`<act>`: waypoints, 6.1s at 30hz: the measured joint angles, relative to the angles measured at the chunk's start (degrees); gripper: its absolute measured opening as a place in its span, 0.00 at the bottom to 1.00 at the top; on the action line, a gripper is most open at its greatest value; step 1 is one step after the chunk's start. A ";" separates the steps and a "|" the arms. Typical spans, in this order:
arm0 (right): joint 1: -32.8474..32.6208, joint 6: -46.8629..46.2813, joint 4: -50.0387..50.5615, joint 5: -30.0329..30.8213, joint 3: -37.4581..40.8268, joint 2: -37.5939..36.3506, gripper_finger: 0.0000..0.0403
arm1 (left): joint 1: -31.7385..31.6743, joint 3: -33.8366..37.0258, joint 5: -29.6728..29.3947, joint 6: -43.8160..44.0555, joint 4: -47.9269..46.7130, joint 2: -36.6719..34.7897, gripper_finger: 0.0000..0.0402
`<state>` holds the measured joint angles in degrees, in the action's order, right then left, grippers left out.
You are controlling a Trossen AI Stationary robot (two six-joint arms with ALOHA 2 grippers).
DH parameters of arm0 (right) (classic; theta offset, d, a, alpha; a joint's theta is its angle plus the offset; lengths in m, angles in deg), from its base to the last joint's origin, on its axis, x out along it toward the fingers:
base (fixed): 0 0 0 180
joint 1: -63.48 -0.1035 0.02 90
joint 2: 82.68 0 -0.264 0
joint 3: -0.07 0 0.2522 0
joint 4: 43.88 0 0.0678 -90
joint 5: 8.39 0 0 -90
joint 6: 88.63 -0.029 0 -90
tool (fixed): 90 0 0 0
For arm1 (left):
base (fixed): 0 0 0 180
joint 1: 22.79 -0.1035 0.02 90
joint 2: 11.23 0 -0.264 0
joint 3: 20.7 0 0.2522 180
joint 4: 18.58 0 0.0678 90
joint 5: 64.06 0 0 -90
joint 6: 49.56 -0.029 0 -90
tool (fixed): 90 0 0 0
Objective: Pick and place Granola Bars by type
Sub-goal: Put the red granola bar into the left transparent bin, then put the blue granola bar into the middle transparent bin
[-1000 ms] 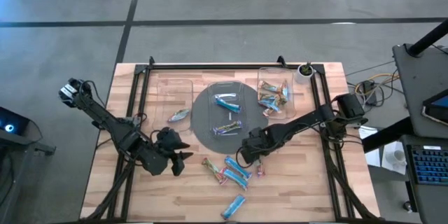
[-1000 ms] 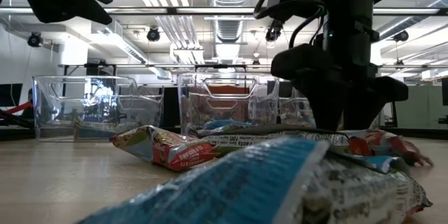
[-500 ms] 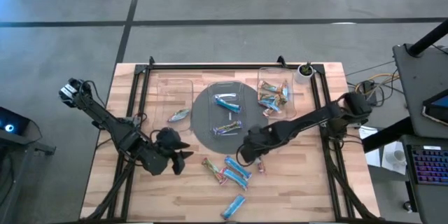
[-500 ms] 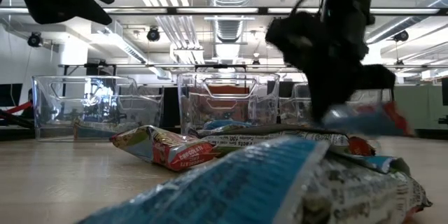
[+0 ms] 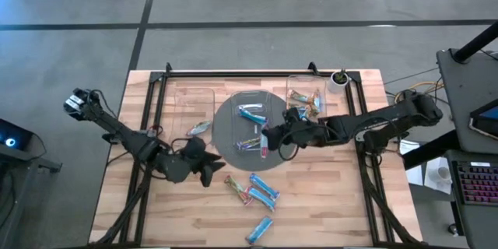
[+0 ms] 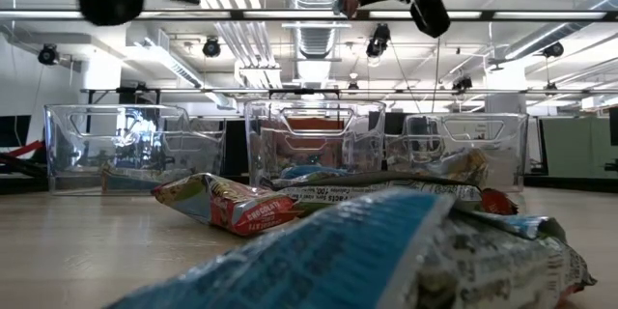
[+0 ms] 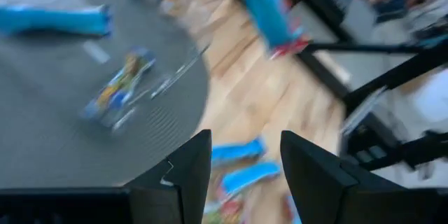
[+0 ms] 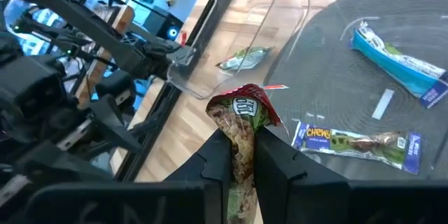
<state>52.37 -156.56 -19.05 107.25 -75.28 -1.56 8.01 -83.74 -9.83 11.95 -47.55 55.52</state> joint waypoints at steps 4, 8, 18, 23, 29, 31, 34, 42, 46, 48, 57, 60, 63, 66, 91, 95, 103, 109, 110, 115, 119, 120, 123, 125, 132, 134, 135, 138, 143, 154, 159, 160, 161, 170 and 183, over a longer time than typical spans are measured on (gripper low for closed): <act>0.17 1.38 0.00 0.01 -1.38 1.49 0.09 | -4.21 -0.02 4.01 -4.93 6.71 -0.14 0.39; 0.14 3.87 0.02 -0.18 -4.37 3.82 0.09 | -7.57 -0.02 4.84 -5.54 7.21 0.15 0.39; 1.64 10.84 0.67 -2.82 -13.26 10.16 0.09 | -12.35 0.00 12.88 -6.24 18.29 2.00 0.39; 2.59 12.07 0.70 -4.99 -15.80 12.52 0.09 | -13.01 -0.02 14.16 -7.67 19.45 2.00 0.39; 2.89 12.92 0.37 -5.15 -17.18 12.63 0.09 | -13.73 0.08 13.87 -7.62 18.53 2.78 0.39; 2.96 13.03 0.66 -5.15 -17.15 12.59 0.10 | -14.03 0.09 13.77 -7.61 18.61 3.02 0.39; 2.94 12.89 0.63 -5.18 -17.15 12.47 0.10 | -14.28 0.13 13.63 -7.60 18.59 3.49 0.39; 2.92 12.66 0.28 -7.12 -17.15 12.68 0.10 | -15.74 0.13 11.65 -7.84 18.70 5.21 0.39; 2.94 12.66 0.28 -7.16 -17.15 12.68 0.10 | -16.03 0.13 11.49 -7.43 20.12 6.25 0.39; 3.01 12.65 0.20 -7.46 -17.15 12.68 0.10 | -16.06 0.14 11.43 -7.40 21.80 6.63 0.39; 3.25 13.44 -0.05 -7.64 -17.15 12.67 0.10 | -16.14 -0.20 11.75 -9.52 25.94 6.61 0.39; 3.25 13.74 0.01 -7.64 -17.15 12.68 0.10 | -16.19 -0.20 12.57 -9.24 25.33 7.37 0.39; 3.34 14.17 -0.31 -7.64 -17.13 12.70 0.10 | -16.19 -0.20 14.55 -9.17 25.75 8.63 0.39; 3.52 14.33 -0.51 -7.64 -17.13 12.70 0.10 | -16.17 -0.21 15.30 -9.17 26.84 9.51 0.38; 3.63 16.98 3.90 -7.33 -17.48 9.25 0.65 | -17.48 -0.24 13.82 -8.74 17.55 9.89 0.23; 3.63 17.05 7.19 -5.65 -17.48 7.27 0.70 | -17.70 -0.22 7.90 -6.52 8.34 6.25 0.23; 3.64 15.11 16.32 -3.32 -17.47 4.82 0.73 | -18.10 -0.22 -5.75 9.21 -27.86 -8.39 0.23; 3.64 15.00 16.19 -3.27 -17.38 5.39 0.73 | -20.33 -0.09 -5.24 14.42 -42.20 -13.01 0.23; 3.65 15.00 16.19 -3.27 -17.37 5.58 0.73 | -20.92 -0.09 -5.28 13.95 -42.53 -12.98 0.23; 3.66 14.98 16.17 -3.45 -17.29 5.97 0.73 | -24.13 -0.09 -5.21 9.13 -43.11 -10.59 0.23; 3.50 14.92 16.16 -3.66 -17.29 5.97 0.72 | -26.61 -0.09 -5.24 5.66 -44.52 -8.80 0.23; 3.44 14.75 16.17 -3.77 -17.29 5.97 0.71 | -27.04 -0.09 -5.23 5.09 -45.05 -8.51 0.23; 3.06 14.30 16.13 -4.53 -17.29 5.97 0.72 | -28.10 -0.09 -5.24 4.04 -45.67 -7.94 0.23; 2.77 14.30 16.17 -4.71 -17.29 5.97 0.72 | -28.50 -0.09 -5.08 2.99 -45.67 -7.84 0.23; 2.24 14.36 16.17 -4.69 -17.29 5.97 0.73 | -28.74 -0.09 -3.82 2.35 -46.27 -7.49 0.34; 2.24 14.39 16.17 -4.69 -17.29 5.97 0.73 | -28.74 -0.09 -3.64 2.27 -46.24 -7.30 0.39; 2.24 14.51 16.17 -4.71 -17.29 5.97 0.73 | -28.74 -0.09 -3.21 2.23 -46.26 -7.27 0.41; 2.24 14.94 17.22 -6.10 -17.29 5.97 0.73 | -28.67 -0.09 -1.94 2.24 -46.22 -7.29 0.45; 1.80 15.92 24.93 -10.71 -17.26 5.97 0.72 | -26.70 -0.66 1.76 2.27 -45.90 -7.75 0.45; -5.73 16.29 34.96 -12.84 -13.06 6.14 0.69 | -11.99 -6.55 1.71 -3.36 -33.17 -7.90 0.45; -10.26 11.98 32.87 -13.65 -9.88 7.94 0.67 | -6.82 -6.64 1.66 -2.98 -29.01 -7.90 0.45; -11.13 11.18 31.55 -14.23 -9.54 8.62 0.67 | -5.79 -6.64 1.64 -2.81 -28.84 -7.88 0.45; -12.13 10.26 30.29 -14.77 -9.29 9.31 0.66 | -4.76 -6.64 1.67 -2.55 -28.78 -7.75 0.45; -17.80 -0.23 24.54 -12.36 -9.24 18.34 0.63 | 2.45 -6.58 1.22 -2.35 -28.30 -6.30 0.45; -18.40 -2.82 16.15 -8.07 -9.39 26.61 0.60 | 4.84 -5.65 0.72 -1.89 -27.85 -4.28 0.45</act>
<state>33.97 -159.38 -2.89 99.18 -84.67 25.05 12.85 -89.39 -9.11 10.06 -75.40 51.24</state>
